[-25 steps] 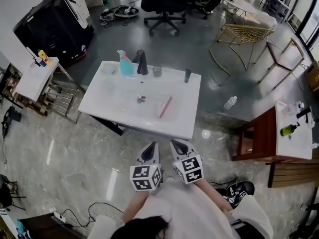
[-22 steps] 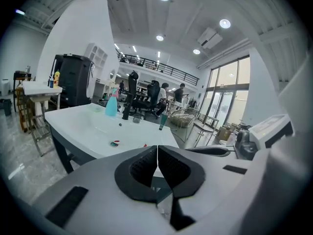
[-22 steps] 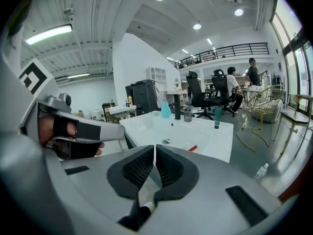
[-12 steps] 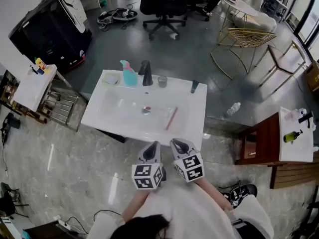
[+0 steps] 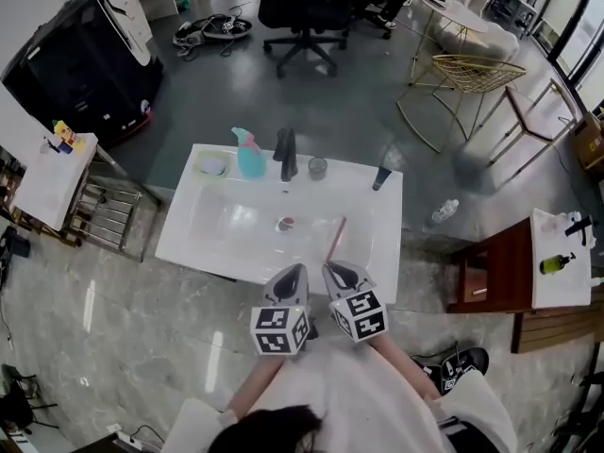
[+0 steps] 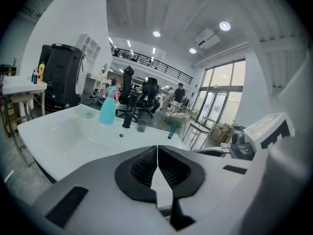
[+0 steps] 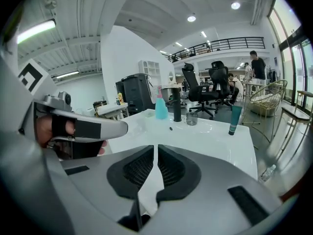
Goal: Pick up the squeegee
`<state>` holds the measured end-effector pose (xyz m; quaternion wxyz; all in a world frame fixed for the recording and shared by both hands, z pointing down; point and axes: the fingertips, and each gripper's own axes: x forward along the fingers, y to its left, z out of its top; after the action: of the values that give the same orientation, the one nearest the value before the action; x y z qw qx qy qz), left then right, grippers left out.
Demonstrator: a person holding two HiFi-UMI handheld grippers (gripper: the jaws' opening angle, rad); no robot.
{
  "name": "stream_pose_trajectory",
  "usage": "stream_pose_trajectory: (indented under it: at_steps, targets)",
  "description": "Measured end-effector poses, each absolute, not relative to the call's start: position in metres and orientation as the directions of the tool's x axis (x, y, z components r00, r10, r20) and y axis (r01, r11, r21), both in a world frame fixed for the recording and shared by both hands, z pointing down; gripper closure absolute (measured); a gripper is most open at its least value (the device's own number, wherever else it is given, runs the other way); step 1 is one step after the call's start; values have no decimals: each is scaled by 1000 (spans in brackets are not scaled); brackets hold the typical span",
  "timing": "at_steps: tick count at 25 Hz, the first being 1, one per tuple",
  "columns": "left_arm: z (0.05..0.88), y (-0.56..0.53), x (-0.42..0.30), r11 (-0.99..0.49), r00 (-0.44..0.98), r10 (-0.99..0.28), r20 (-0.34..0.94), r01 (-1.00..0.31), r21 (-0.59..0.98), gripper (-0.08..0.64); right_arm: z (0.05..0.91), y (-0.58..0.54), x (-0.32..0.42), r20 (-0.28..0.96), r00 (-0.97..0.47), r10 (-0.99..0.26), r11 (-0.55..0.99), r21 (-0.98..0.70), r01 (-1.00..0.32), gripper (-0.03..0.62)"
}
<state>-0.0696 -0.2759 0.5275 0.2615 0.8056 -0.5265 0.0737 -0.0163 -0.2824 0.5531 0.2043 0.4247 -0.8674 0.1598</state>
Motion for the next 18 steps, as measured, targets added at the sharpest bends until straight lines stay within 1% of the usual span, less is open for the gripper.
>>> stream_pose_trajectory:
  at_steps: [7,11,16,17,18]
  targets:
    - [531,-313,-97,-322,457,-794,401,-876,359,534,557,-320,-36,496,-532,-686,557,-112,-823,563]
    - [534,-330,-110,-327,467,-789,398,-869,371,534,574,-327,-53,552,-572,-607,591,-168,-789,563]
    - [539,-342,-125,-330,474,-779,411,-867,374,534,580,-337,-60,560,-570,-601,570,-199,-797,561]
    - [540,-344,-127,-330,476,-777,413,-866,376,534,582,-338,-62,568,-575,-589,576,-204,-792,558]
    - [541,-346,-129,-331,477,-775,414,-865,376,534,584,-339,-65,578,-585,-569,585,-215,-782,532]
